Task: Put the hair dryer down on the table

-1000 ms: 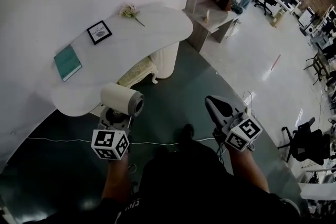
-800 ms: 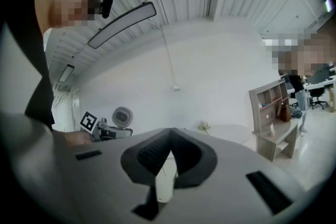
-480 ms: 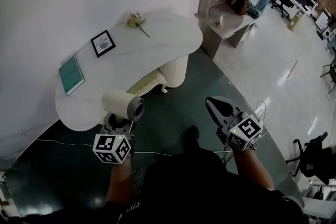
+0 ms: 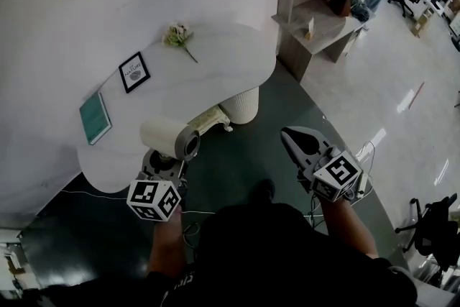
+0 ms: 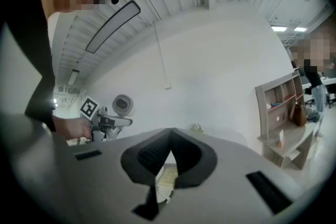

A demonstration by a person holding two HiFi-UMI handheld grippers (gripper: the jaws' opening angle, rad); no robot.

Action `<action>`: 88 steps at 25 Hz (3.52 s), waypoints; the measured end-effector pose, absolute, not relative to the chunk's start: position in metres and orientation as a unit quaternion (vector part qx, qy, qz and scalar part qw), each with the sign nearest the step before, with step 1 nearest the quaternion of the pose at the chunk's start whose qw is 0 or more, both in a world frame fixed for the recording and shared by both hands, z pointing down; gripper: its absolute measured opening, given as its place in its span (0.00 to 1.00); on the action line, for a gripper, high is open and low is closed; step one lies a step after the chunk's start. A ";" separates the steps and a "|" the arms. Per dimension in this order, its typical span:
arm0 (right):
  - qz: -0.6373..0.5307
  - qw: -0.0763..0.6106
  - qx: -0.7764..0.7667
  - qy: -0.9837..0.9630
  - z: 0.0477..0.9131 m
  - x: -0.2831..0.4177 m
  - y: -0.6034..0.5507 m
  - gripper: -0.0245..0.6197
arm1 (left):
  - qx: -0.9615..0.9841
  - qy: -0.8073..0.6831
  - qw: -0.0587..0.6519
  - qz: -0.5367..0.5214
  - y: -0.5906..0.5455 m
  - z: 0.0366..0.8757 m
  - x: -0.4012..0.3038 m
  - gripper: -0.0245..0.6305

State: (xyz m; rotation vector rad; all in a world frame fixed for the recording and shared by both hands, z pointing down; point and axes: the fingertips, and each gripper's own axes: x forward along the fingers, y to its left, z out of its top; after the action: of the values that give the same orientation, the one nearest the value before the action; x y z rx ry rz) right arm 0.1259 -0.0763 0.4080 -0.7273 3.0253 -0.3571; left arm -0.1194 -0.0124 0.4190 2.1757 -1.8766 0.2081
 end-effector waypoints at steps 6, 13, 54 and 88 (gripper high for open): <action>-0.128 0.040 -0.234 0.963 0.405 0.150 -0.099 0.05 | 0.747 -0.648 0.130 0.068 -0.043 0.416 -0.099 0.36; -0.143 0.037 -0.238 0.960 0.412 0.159 -0.117 0.05 | 0.759 -0.634 0.129 0.067 -0.079 0.418 -0.086 0.36; -0.160 -0.043 -0.169 0.972 0.419 -0.076 -0.408 0.05 | 0.728 -0.645 0.226 0.053 -0.347 0.484 -0.266 0.36; -0.227 -0.072 -0.169 0.956 0.482 -0.060 -0.438 0.05 | 0.703 -0.567 0.374 0.212 -0.447 0.682 -0.231 0.36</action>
State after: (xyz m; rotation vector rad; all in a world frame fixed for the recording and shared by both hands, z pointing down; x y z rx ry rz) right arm -0.0598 -0.4381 0.4823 -0.5573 3.1508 -0.7475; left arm -0.2306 -0.4474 0.6819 1.7991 -1.4524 0.5418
